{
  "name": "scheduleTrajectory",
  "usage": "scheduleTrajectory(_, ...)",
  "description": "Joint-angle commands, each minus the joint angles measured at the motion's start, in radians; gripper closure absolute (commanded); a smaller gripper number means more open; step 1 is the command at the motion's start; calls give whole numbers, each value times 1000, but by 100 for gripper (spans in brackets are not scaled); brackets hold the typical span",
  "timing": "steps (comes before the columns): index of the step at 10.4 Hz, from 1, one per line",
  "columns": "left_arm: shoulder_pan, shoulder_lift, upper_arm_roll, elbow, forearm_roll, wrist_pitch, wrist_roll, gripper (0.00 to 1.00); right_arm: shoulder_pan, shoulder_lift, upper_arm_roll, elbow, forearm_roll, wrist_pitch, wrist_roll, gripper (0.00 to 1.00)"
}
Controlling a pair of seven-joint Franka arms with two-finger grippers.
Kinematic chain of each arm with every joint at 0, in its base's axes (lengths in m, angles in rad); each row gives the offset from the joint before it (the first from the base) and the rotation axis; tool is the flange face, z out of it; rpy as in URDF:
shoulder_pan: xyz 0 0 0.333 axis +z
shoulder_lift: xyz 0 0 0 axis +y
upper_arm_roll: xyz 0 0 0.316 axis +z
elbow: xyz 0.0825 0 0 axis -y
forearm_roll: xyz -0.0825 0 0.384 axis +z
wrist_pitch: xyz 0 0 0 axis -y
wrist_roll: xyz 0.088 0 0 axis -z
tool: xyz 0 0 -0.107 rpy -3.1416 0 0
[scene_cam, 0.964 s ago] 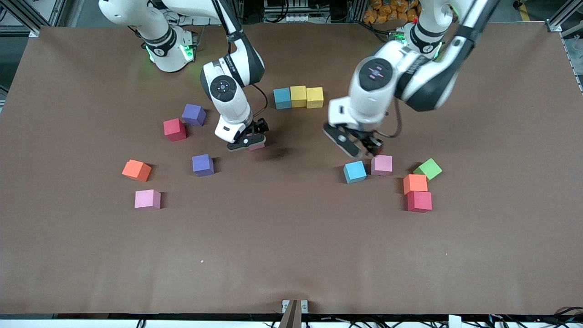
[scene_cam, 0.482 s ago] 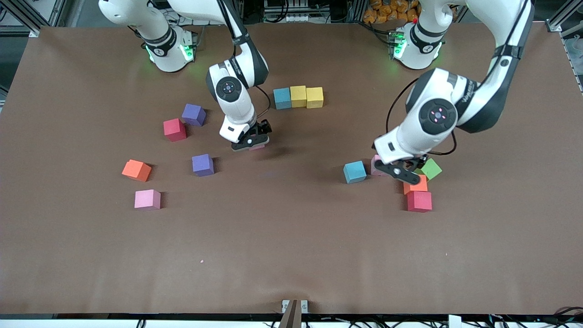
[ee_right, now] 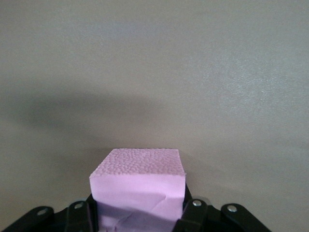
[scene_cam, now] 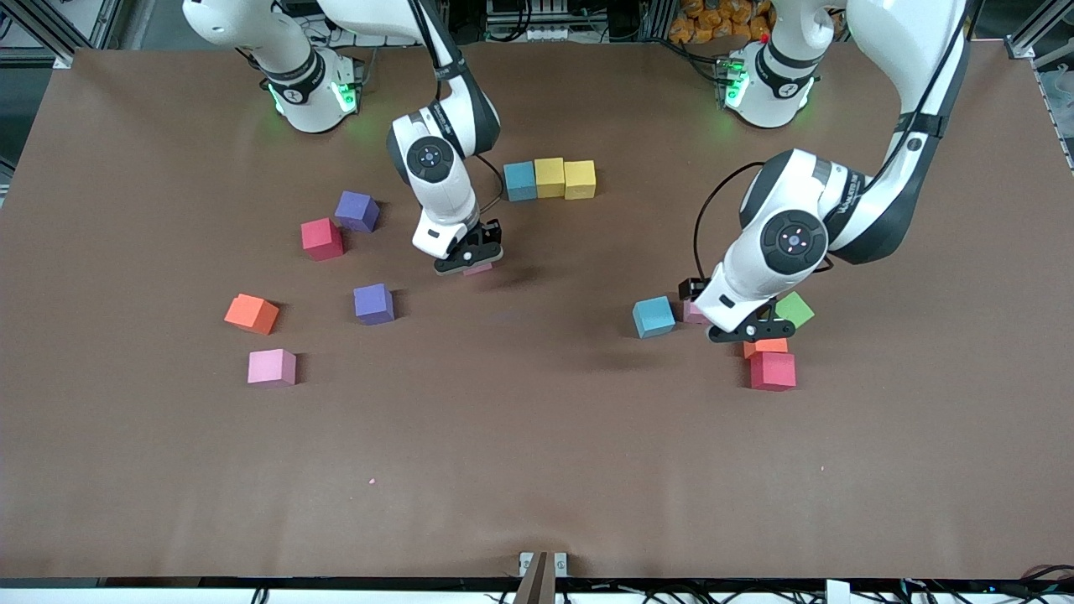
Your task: Form number 2 with 11 blocks
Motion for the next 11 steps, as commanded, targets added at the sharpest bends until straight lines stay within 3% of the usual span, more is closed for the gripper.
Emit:
scheduleTrajectory(1,8,58,2,18,1,-11,-52,0,15,3,-10,39,20,-15,39,67)
scheduleTrajectory(7,5,153,-3,15,78,32,-37,0,62,20,-4,226,19,-168,305,67)
scheduleTrajectory(11,17,197,-4,15,70,73,50,0,152,112,-1,314,19,-170,506,67)
